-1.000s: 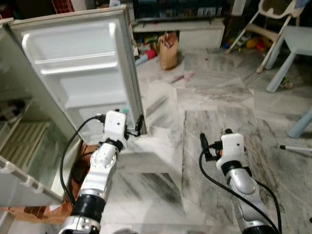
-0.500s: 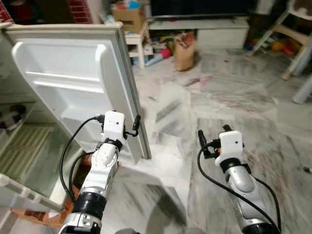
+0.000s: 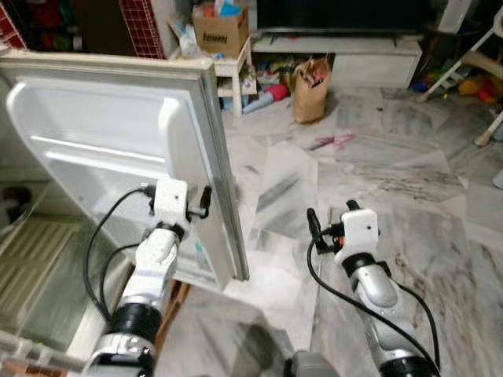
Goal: Restocking fridge
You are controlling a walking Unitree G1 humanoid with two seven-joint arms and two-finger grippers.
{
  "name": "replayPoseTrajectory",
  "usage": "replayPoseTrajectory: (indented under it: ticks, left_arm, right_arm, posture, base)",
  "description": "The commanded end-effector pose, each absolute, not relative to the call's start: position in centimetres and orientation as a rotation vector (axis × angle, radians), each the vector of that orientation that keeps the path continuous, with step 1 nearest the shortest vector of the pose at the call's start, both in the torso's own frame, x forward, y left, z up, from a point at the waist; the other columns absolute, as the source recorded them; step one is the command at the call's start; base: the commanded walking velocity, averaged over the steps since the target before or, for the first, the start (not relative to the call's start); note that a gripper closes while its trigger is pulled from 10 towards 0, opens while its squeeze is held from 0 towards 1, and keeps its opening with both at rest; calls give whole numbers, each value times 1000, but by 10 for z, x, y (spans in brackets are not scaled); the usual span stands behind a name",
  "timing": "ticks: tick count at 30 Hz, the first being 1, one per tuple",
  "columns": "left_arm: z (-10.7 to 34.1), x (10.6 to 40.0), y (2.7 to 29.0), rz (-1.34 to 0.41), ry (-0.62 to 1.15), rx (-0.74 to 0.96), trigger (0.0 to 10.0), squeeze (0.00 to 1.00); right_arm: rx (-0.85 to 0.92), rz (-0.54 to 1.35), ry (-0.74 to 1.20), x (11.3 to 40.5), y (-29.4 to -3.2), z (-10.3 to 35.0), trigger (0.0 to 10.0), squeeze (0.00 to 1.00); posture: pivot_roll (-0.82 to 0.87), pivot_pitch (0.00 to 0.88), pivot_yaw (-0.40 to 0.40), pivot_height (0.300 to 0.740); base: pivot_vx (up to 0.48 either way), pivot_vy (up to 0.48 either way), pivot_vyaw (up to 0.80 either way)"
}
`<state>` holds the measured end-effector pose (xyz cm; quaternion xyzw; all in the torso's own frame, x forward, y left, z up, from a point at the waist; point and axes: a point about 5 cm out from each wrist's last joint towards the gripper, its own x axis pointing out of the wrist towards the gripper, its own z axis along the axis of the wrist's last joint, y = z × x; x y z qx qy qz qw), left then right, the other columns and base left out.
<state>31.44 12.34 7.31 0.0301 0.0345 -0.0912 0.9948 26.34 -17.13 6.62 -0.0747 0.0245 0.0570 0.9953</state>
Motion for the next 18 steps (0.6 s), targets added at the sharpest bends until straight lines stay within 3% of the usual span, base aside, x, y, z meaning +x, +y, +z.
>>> replayPoseTrajectory:
  ticks: [1, 8, 18]
  left_arm:
    - [85, 318, 135, -163, 6, 75, 10000, 0]
    - [68, 293, 137, -185, 31, 96, 10000, 0]
    - [73, 286, 152, -124, 20, 101, 10000, 0]
  right_arm:
    - [-132, 135, 28, 266, -162, 70, 10000, 0]
    - [-140, 123, 22, 266, -159, 69, 10000, 0]
    - [-181, 137, -25, 273, -158, 77, 10000, 0]
  posture:
    - [-84, 0, 72, 740]
    - [-70, 0, 70, 740]
    - [-45, 0, 69, 740]
  base:
    - [0, 0, 0]
    - [0, 0, 0]
    - [0, 0, 0]
